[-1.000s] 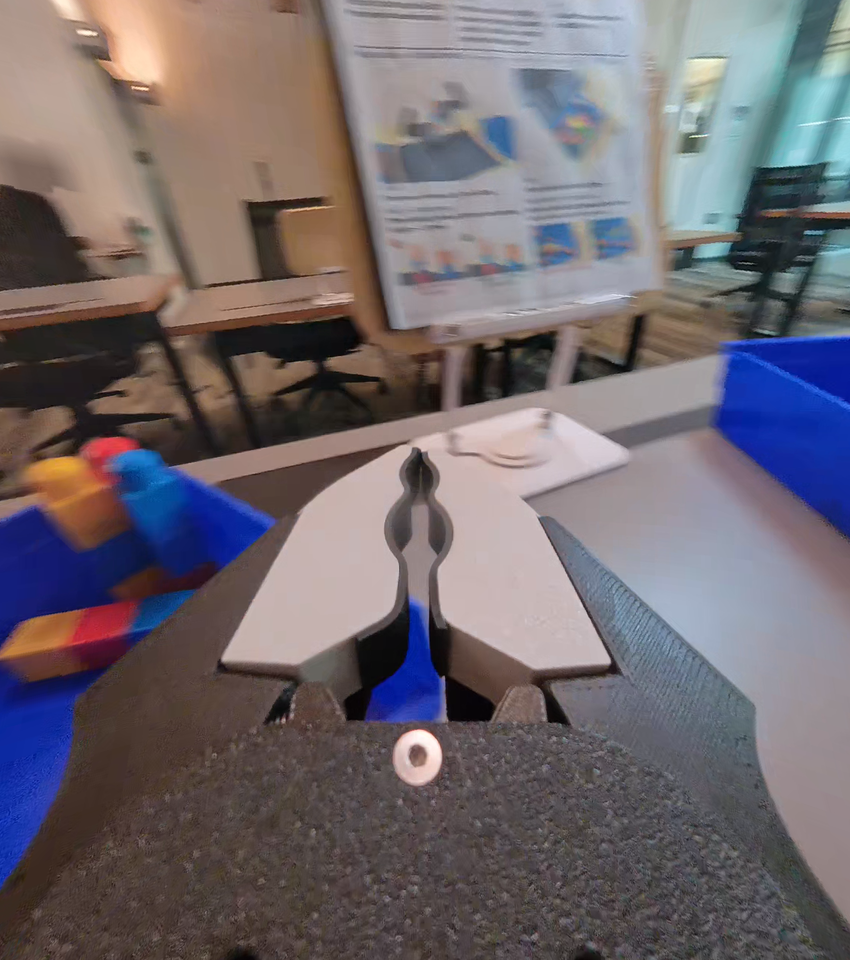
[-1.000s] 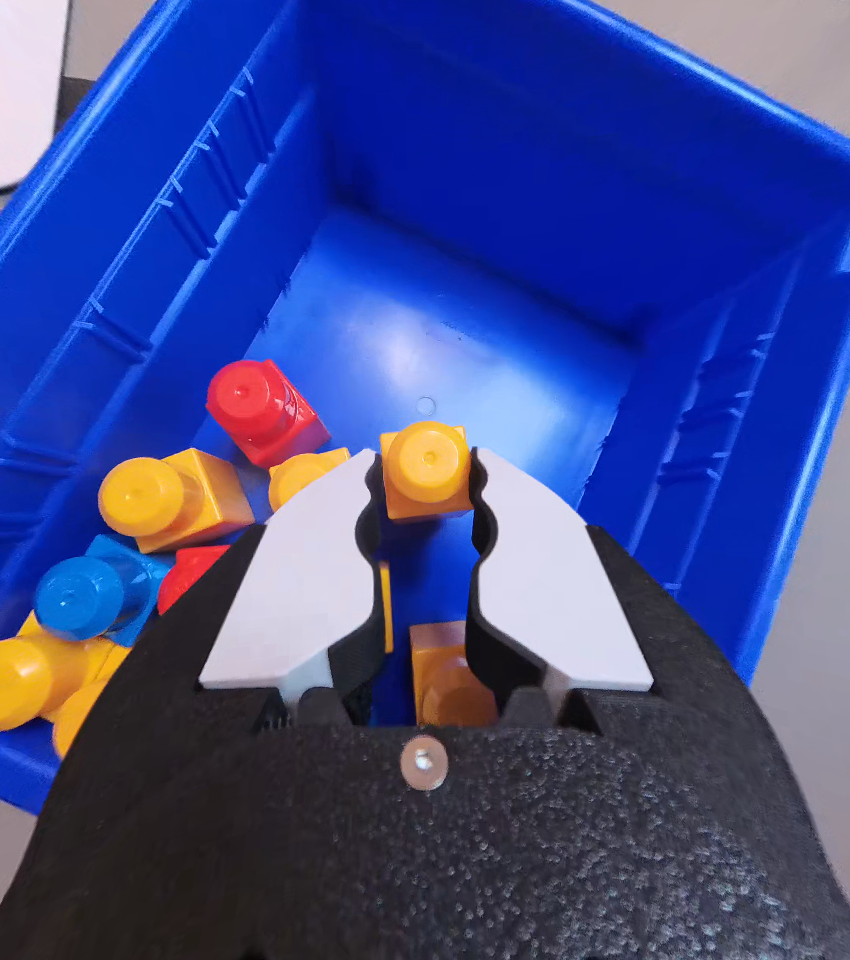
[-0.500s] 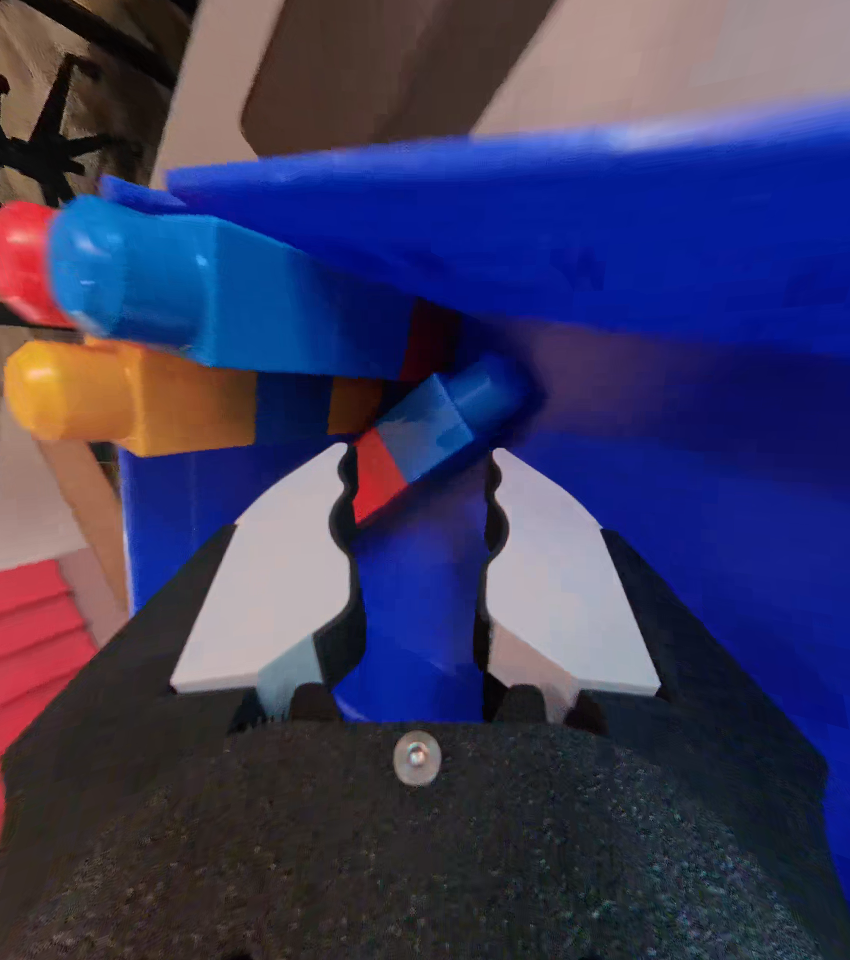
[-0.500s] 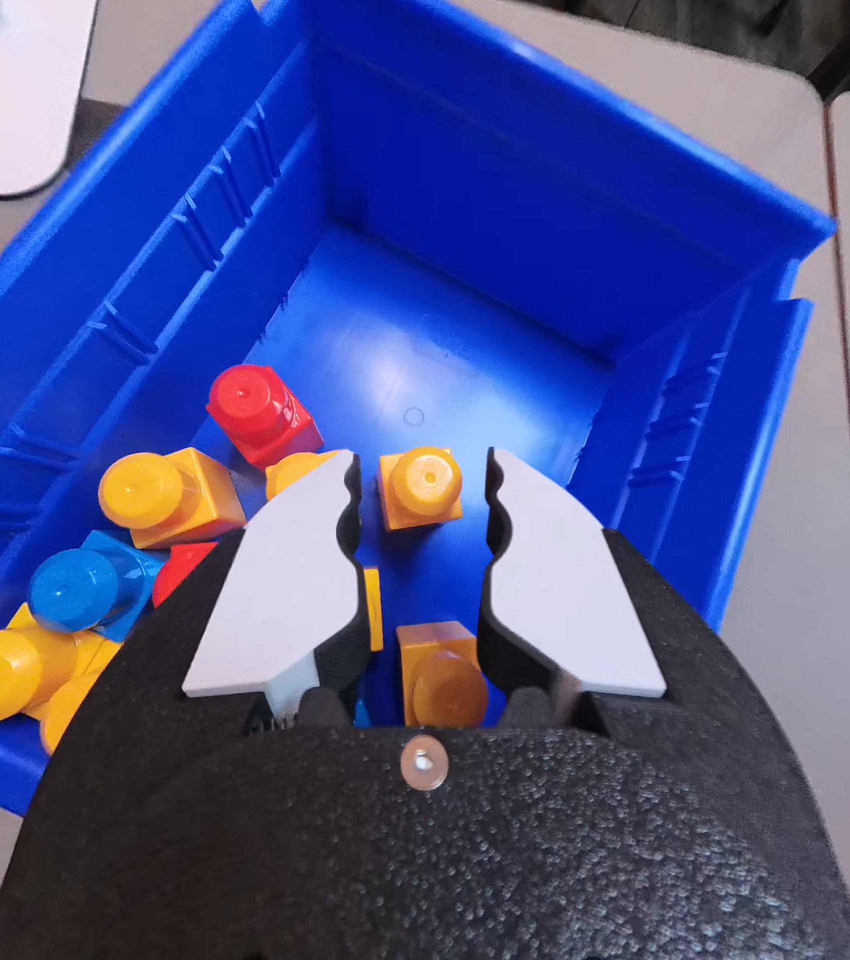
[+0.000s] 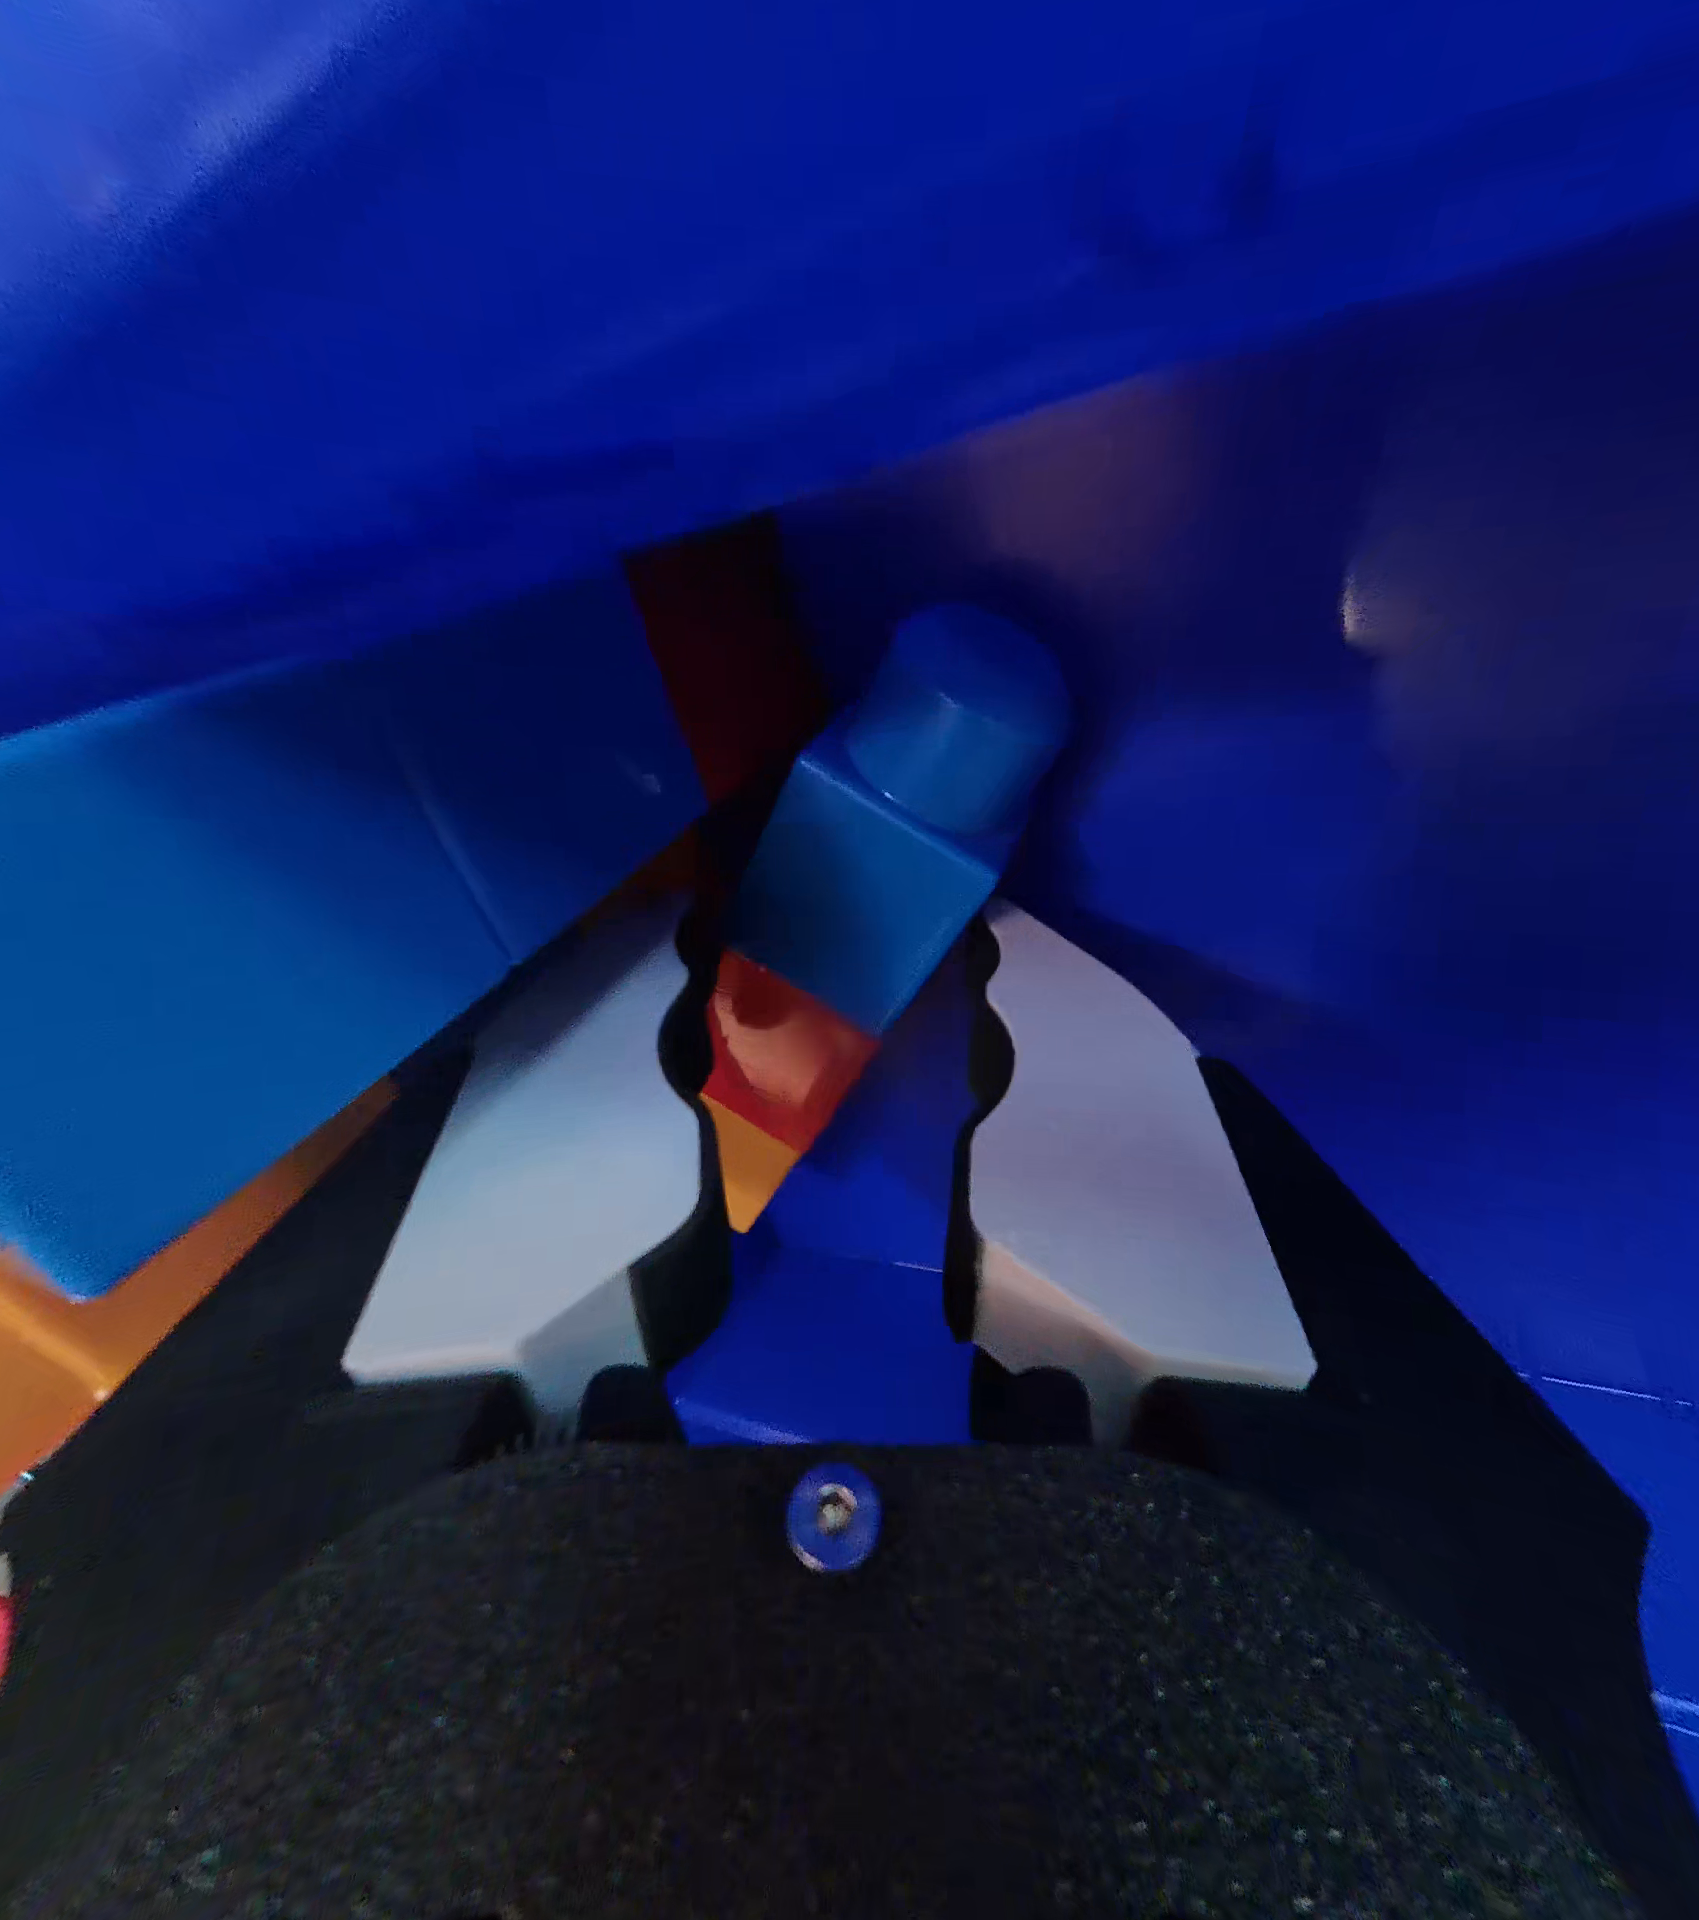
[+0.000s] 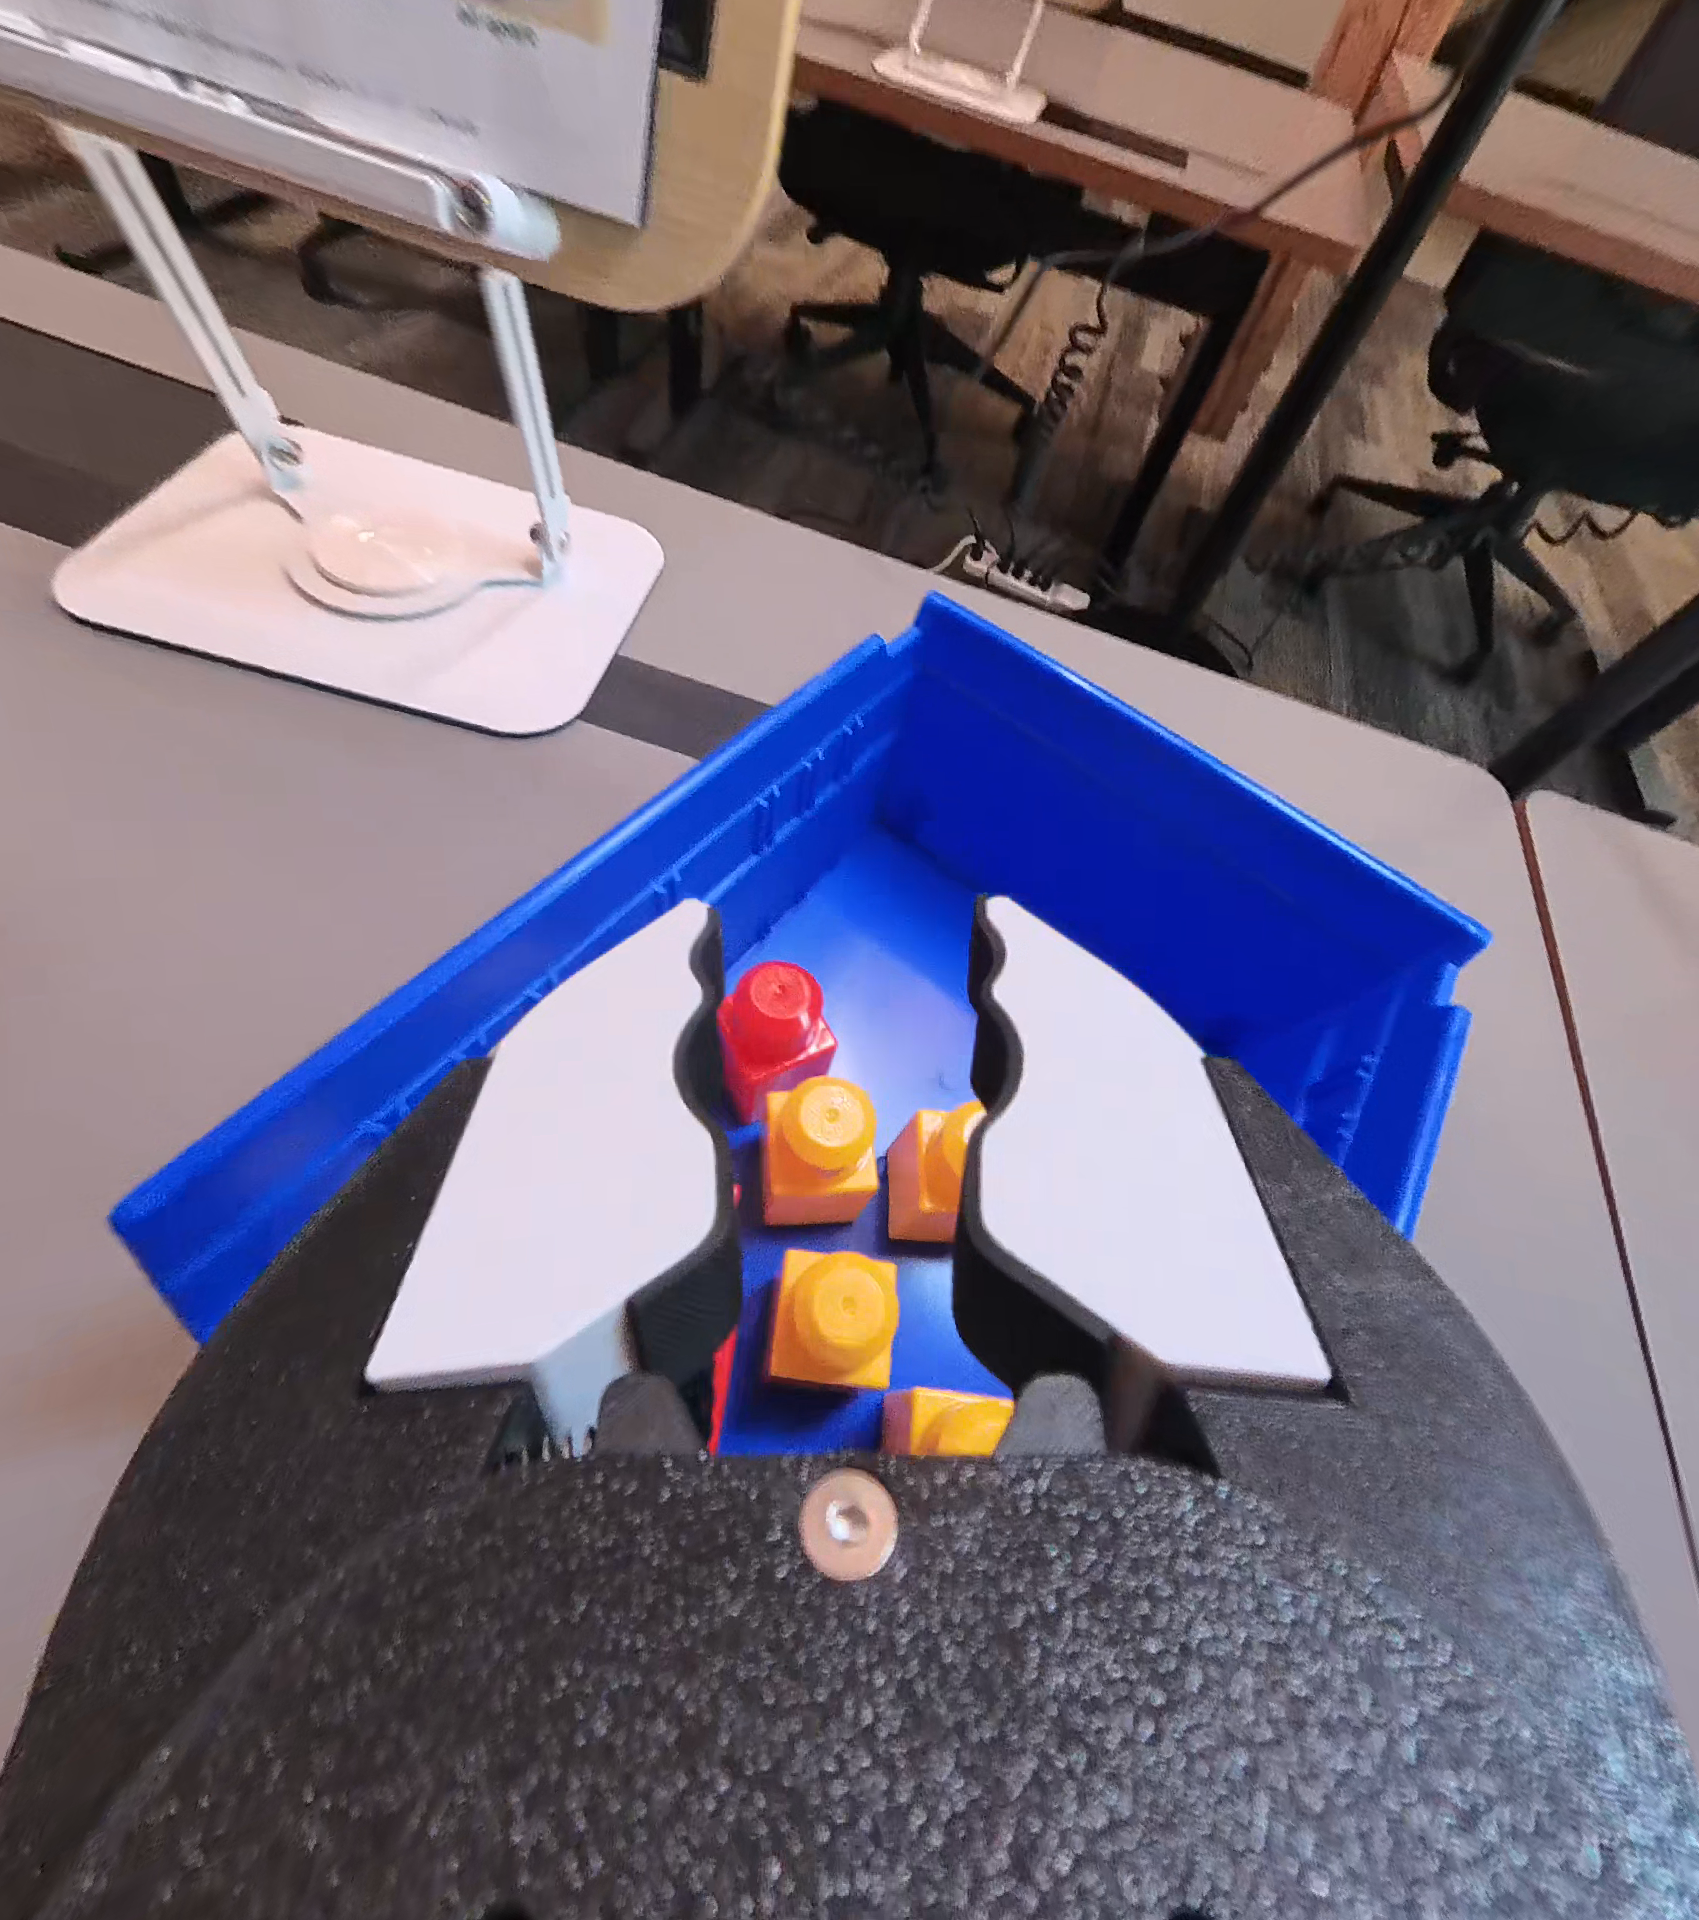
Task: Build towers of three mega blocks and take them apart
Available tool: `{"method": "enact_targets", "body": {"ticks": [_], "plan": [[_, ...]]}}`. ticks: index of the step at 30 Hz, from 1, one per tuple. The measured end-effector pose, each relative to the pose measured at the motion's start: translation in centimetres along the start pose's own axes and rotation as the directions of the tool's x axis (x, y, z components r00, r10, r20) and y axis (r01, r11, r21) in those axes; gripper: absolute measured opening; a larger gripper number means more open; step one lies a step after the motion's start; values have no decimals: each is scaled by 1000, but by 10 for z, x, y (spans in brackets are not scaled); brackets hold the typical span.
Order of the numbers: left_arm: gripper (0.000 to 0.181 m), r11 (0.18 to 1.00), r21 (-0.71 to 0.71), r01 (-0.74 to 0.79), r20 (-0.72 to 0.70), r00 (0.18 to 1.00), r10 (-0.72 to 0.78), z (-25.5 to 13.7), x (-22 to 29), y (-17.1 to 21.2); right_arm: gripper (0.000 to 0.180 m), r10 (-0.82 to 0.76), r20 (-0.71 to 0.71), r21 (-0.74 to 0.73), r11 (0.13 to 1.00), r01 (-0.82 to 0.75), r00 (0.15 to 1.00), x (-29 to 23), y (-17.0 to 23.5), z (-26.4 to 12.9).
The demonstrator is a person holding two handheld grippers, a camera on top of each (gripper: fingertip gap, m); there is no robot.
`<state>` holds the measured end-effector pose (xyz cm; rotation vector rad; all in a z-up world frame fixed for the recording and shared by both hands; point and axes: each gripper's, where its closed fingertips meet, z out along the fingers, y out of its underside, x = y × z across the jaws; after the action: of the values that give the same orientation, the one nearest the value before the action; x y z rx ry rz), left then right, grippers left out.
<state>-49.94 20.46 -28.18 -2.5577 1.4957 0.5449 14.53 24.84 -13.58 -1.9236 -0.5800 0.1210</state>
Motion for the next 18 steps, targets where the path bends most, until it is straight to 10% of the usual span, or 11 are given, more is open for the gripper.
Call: {"method": "enact_targets", "body": {"ticks": [9,18], "plan": [[40,974,226,16,83,996,-35,-68,27,-21,43,-174,132,243,960,138,976,-70,-51,-45],[40,515,852,-90,92,995,21,-276,178,-168,54,-427,597,480,869,124,679,-278,-70,-110]]}}
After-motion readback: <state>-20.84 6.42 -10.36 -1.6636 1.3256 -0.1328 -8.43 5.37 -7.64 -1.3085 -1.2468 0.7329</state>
